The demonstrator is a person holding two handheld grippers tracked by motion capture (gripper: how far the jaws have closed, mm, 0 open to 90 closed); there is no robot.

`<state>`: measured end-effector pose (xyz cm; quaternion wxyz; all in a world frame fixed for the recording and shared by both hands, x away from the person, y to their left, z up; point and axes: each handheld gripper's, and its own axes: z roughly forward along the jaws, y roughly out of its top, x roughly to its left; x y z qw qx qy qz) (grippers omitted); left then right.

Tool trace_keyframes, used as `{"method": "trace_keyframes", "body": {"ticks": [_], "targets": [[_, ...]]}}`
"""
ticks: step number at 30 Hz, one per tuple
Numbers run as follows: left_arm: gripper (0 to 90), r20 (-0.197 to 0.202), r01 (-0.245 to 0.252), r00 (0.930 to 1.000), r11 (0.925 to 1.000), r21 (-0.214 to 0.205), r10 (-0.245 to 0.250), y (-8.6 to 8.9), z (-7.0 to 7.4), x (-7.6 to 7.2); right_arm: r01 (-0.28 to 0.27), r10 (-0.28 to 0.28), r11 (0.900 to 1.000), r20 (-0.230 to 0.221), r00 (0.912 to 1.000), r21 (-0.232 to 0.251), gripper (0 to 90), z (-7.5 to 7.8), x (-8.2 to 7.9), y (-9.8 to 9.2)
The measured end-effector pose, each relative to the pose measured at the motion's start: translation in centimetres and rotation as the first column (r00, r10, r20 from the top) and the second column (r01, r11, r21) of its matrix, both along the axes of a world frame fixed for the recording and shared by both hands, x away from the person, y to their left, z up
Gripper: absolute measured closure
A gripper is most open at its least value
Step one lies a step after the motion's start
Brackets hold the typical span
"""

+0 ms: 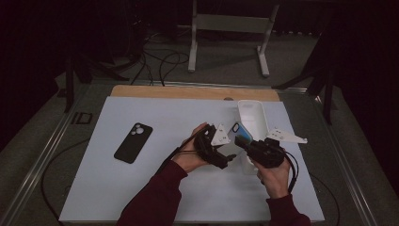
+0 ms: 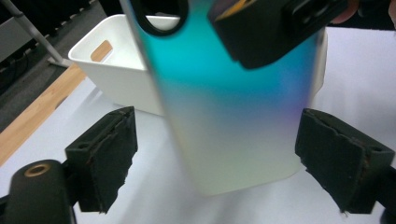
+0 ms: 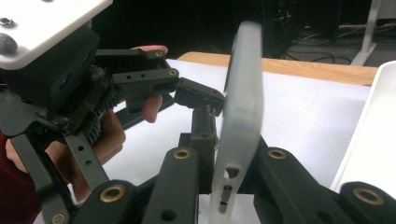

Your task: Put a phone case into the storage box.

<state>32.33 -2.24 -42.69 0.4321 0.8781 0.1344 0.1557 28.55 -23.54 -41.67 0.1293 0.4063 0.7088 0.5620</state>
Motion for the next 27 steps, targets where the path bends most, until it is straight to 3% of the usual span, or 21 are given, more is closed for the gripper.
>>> {"method": "trace_keyframes", "body": {"ticks": [4,12,15,20,23,27], "targets": [[12.3,-0.026,0.003,0.9997,1.0000,0.007,-0.003,0.4,-0.3,0.2,-0.015,0.015,0.9999,0.007,0.9999,-0.003,82.9,0.1,0.0,0.1],[12.7,-0.093,0.054,0.9941,0.9981,-0.029,-0.057,0.8,-0.5,0.7,-0.066,0.066,0.9978,0.033,0.9973,0.007,83.0,0.6,-0.2,0.0],[12.7,-0.095,0.078,0.9922,0.9965,-0.032,-0.081,0.6,-0.7,0.5,-0.088,0.087,0.9958,0.053,0.9948,0.024,83.0,0.8,-0.4,-0.2],[16.6,-0.169,0.147,0.9729,0.9861,-0.079,-0.158,0.4,-1.2,0.7,-0.133,0.128,0.9891,0.080,0.9885,0.062,83.0,1.1,-0.6,-0.3],[19.0,-0.189,0.178,0.9632,0.9802,-0.087,-0.191,0.4,-1.2,0.6,-0.161,0.154,0.9841,0.094,0.9836,0.075,83.1,1.1,-0.8,-0.4],[28.9,-0.206,0.222,0.9471,0.9660,-0.132,-0.246,0.5,-0.9,0.4,-0.185,0.174,0.9763,0.100,0.9797,0.113,83.3,0.9,-0.8,-0.6]]}}
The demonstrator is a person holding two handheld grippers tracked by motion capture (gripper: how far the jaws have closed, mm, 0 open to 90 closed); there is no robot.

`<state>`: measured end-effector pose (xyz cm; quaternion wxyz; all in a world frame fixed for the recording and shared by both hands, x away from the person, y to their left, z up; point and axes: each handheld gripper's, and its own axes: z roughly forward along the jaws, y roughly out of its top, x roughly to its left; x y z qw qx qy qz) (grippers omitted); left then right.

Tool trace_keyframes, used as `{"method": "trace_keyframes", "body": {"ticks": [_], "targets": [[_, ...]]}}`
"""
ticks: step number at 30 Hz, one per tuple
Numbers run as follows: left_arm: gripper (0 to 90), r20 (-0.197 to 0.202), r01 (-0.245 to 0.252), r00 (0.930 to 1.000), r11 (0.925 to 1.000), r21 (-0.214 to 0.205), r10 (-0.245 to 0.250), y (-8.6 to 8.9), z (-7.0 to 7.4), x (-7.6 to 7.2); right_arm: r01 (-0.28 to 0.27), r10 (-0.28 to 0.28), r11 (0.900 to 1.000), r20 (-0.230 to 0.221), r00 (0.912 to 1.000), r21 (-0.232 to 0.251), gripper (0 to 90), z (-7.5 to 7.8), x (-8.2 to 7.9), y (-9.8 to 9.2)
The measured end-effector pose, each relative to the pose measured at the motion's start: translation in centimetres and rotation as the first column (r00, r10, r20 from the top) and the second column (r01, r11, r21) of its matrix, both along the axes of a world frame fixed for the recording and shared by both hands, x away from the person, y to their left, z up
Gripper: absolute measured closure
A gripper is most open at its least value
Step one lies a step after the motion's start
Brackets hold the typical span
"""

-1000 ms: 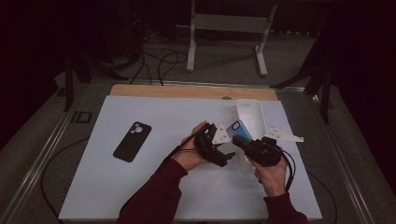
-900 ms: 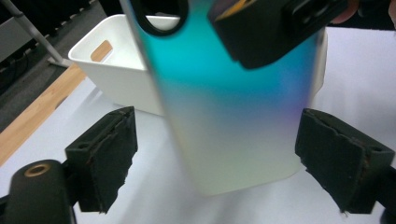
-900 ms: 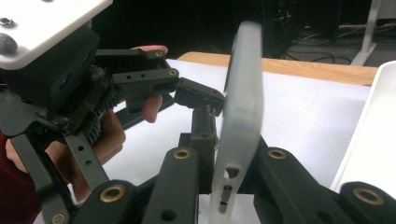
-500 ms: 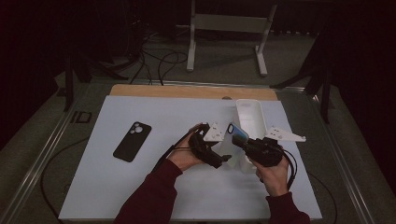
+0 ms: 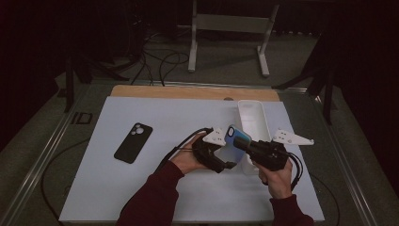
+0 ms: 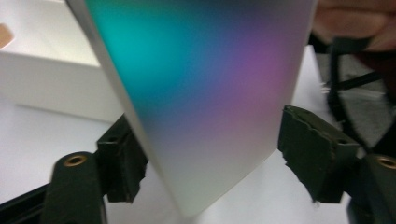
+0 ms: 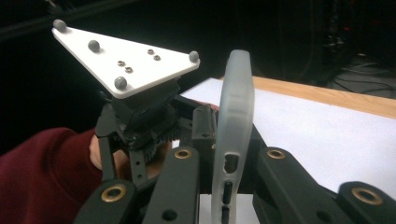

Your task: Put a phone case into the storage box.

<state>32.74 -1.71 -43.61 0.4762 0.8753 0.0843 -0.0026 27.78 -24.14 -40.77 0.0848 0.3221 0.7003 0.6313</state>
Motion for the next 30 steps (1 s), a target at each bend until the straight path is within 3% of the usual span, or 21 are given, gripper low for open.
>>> {"method": "trace_keyframes", "body": {"ticks": [3,6,11,15,16,18,23,30], "targets": [[33.7,-0.004,0.006,1.0000,0.9999,-0.016,-0.006,0.0,0.1,0.0,-0.007,0.007,0.9997,0.006,1.0000,0.024,86.4,-0.1,-0.1,-0.1],[38.3,-0.011,0.000,0.9999,0.9999,-0.016,0.000,0.1,0.0,0.1,0.008,-0.008,1.0000,0.028,0.9996,0.000,86.4,-0.2,-0.3,0.0],[50.9,-0.013,0.014,0.9998,0.9997,-0.021,-0.014,0.5,0.1,0.1,0.008,-0.008,1.0000,0.028,0.9996,0.001,85.8,-0.2,-0.2,-0.4],[59.7,-0.016,0.022,0.9996,0.9990,-0.039,-0.023,0.8,0.0,0.0,-0.019,0.020,0.9996,0.039,0.9991,-0.019,84.4,0.0,-0.3,-0.6],[59.7,-0.016,0.027,0.9995,0.9986,-0.046,-0.028,1.1,-0.2,-0.1,-0.019,0.020,0.9996,0.039,0.9991,-0.019,80.9,0.0,-0.3,-0.6],[70.0,-0.010,0.036,0.9993,0.9983,-0.046,-0.037,1.2,-0.2,-0.1,-0.014,0.017,0.9981,0.041,0.9990,-0.060,69.6,-0.1,-0.1,-0.6],[74.5,-0.018,0.042,0.9989,0.9971,-0.064,-0.043,1.5,-0.1,-0.2,-0.015,0.017,0.9984,0.048,0.9987,-0.055,64.8,0.0,-0.1,-0.6],[79.1,-0.039,0.068,0.9966,0.9925,-0.101,-0.072,1.8,-0.2,-0.4,-0.067,0.070,0.9968,0.066,0.9954,-0.044,61.2,0.4,-0.1,-0.6]]}}
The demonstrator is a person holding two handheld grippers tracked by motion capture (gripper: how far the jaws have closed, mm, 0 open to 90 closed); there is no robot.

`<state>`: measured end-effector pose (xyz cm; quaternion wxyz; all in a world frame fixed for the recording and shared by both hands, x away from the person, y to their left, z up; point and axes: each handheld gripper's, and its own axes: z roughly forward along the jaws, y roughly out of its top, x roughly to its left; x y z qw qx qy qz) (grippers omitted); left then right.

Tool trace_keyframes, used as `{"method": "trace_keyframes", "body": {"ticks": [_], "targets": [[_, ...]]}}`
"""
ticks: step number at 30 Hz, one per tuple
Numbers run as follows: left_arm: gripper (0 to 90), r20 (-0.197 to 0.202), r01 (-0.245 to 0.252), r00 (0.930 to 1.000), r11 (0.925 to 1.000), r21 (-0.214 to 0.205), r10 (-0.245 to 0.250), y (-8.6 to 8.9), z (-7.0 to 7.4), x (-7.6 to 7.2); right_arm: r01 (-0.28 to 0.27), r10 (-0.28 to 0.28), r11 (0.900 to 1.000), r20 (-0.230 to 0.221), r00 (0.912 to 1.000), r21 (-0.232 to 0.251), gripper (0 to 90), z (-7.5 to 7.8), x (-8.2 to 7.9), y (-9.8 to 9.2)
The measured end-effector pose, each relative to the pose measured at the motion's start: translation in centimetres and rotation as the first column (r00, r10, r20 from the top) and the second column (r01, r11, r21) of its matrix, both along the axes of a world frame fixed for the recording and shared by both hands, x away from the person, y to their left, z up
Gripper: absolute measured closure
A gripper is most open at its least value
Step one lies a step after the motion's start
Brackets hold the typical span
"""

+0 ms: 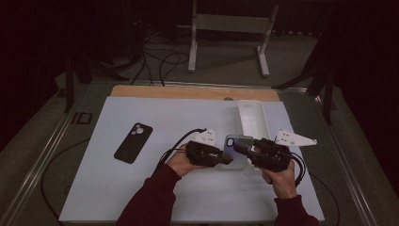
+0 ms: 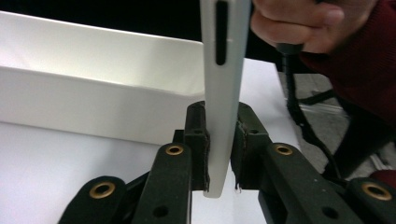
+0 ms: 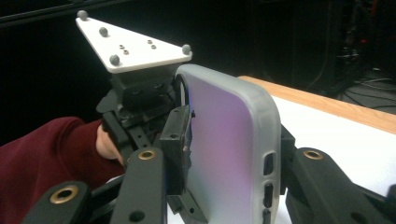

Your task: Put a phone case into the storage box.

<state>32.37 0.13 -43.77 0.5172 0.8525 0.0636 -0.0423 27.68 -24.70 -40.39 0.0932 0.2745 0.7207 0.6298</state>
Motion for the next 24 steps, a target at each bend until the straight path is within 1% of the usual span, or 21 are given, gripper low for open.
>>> {"method": "trace_keyframes", "body": {"ticks": [3,4,5,6,7,8,9,10,15,18,22,23,24], "targets": [[80.6,0.012,0.023,0.9997,0.9997,0.000,-0.023,0.04,0.16,-0.19,-0.047,0.048,0.9988,-0.006,0.9989,0.010,60.6,0.19,0.06,-0.23],[80.7,0.016,0.027,0.9995,0.9996,0.000,-0.027,0.02,0.22,-0.31,-0.056,0.056,0.9983,-0.005,0.9984,0.011,57.6,0.21,0.06,-0.28],[81.1,0.020,0.021,0.9996,0.9998,0.004,-0.022,0.05,0.27,-0.31,-0.042,0.042,0.9991,-0.004,0.9991,-0.005,32.1,0.28,0.01,-0.27],[81.1,0.021,0.020,0.9996,0.9998,0.009,-0.021,0.18,0.27,-0.21,-0.025,0.024,0.9991,-0.013,0.9996,-0.033,29.1,0.33,0.00,-0.19],[81.1,0.026,0.004,0.9997,0.9999,0.012,-0.004,0.32,0.28,-0.15,-0.027,0.026,0.9979,-0.018,0.9995,-0.059,30.0,0.30,0.00,-0.25],[81.2,0.027,-0.006,0.9996,0.9999,0.013,0.006,0.42,0.28,-0.10,-0.009,0.008,0.9970,-0.008,0.9999,-0.077,30.9,0.27,-0.13,-0.29],[81.2,0.023,-0.017,0.9996,0.9998,0.009,0.017,0.53,0.25,-0.03,0.010,-0.011,0.9958,-0.003,0.9999,-0.091,30.4,0.26,-0.21,-0.30],[81.2,0.027,-0.024,0.9993,0.9996,0.011,0.024,0.64,0.25,0.06,0.019,-0.019,0.9949,-0.001,0.9998,-0.099,29.4,0.22,-0.27,-0.33],[81.2,0.039,-0.048,0.9981,0.9986,0.021,0.047,0.60,0.27,0.06,0.072,-0.073,0.9923,-0.008,0.9973,-0.101,23.9,0.06,-0.21,-0.52],[81.2,0.047,-0.073,0.9963,0.9968,0.032,0.072,0.53,0.26,0.09,0.097,-0.098,0.9900,-0.009,0.9951,-0.103,20.3,0.14,-0.20,-0.49],[81.2,0.061,-0.120,0.9913,0.9918,0.045,0.117,0.47,0.29,0.11,0.133,-0.135,0.9842,-0.009,0.9907,-0.117,16.3,0.27,-0.22,-0.32],[81.2,0.065,-0.132,0.9896,0.9901,0.049,0.129,0.45,0.33,0.11,0.155,-0.157,0.9798,-0.007,0.9875,-0.126,15.2,0.28,-0.22,-0.19],[81.1,0.065,-0.139,0.9886,0.9890,0.050,0.136,0.43,0.36,0.13,0.166,-0.169,0.9778,-0.009,0.9856,-0.128,14.6,0.28,-0.23,-0.08]]}}
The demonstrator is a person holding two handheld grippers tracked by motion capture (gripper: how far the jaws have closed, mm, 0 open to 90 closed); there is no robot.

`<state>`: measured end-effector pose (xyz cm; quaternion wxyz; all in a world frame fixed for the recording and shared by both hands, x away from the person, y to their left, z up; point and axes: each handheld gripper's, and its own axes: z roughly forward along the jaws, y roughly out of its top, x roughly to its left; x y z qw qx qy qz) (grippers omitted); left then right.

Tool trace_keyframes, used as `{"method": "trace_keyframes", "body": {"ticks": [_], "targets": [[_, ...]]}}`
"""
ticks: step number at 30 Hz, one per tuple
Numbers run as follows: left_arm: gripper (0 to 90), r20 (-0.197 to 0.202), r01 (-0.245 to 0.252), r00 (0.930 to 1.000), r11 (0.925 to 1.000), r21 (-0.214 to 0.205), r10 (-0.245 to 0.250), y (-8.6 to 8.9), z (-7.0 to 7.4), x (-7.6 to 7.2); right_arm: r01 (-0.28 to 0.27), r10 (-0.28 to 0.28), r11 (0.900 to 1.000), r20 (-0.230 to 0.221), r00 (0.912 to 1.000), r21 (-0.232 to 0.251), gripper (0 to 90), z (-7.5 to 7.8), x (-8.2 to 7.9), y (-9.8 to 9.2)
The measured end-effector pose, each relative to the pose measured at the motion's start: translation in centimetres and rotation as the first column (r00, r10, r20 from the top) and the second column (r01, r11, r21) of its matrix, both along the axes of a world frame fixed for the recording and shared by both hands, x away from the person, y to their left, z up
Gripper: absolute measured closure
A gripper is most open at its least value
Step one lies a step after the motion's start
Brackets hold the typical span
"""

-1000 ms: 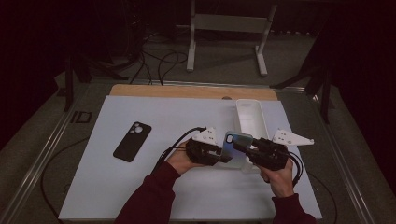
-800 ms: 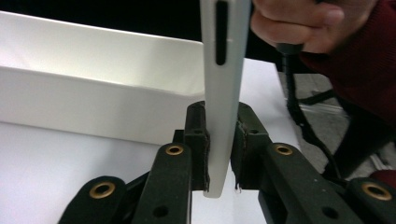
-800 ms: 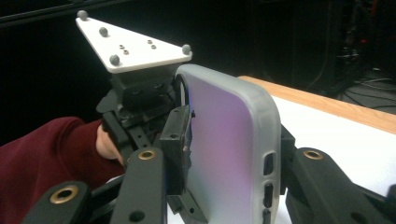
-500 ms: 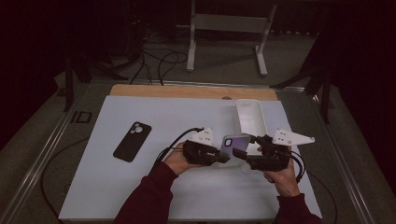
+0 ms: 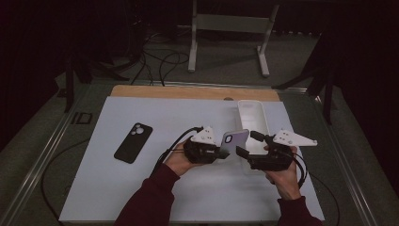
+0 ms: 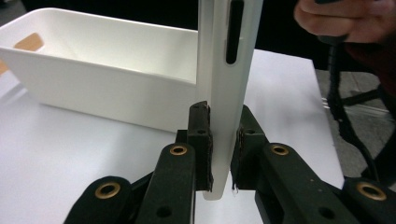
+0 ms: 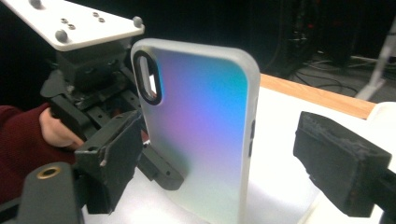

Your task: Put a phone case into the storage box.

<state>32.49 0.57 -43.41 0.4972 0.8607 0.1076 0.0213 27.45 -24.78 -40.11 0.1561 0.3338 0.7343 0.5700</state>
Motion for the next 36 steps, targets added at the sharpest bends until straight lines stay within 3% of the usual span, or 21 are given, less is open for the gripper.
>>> {"method": "trace_keyframes", "body": {"ticks": [8,21,28,31,36], "targets": [[81.2,0.014,-0.076,0.9971,0.9970,0.016,0.075,-0.1,-0.1,0.3,0.081,-0.081,0.9966,0.012,0.9967,-0.015,14.3,0.0,0.0,0.9],[81.1,0.015,-0.144,0.9895,0.9893,0.024,0.144,-0.6,-0.3,0.2,0.155,-0.154,0.9873,0.037,0.9874,-0.034,15.0,0.0,0.0,3.4],[81.1,0.016,-0.162,0.9867,0.9863,0.032,0.161,-0.8,-0.3,0.2,0.229,-0.227,0.9727,0.051,0.9725,-0.036,15.8,0.0,0.2,4.3],[81.1,0.025,-0.165,0.9861,0.9854,0.041,0.164,-1.1,-0.3,0.0,0.239,-0.236,0.9701,0.054,0.9701,-0.043,14.5,0.0,0.2,4.6],[81.1,0.015,-0.168,0.9858,0.9853,0.033,0.167,-1.4,-0.2,-0.1,0.291,-0.289,0.9564,0.039,0.9564,-0.028,15.5,-0.1,0.5,5.0]]}}
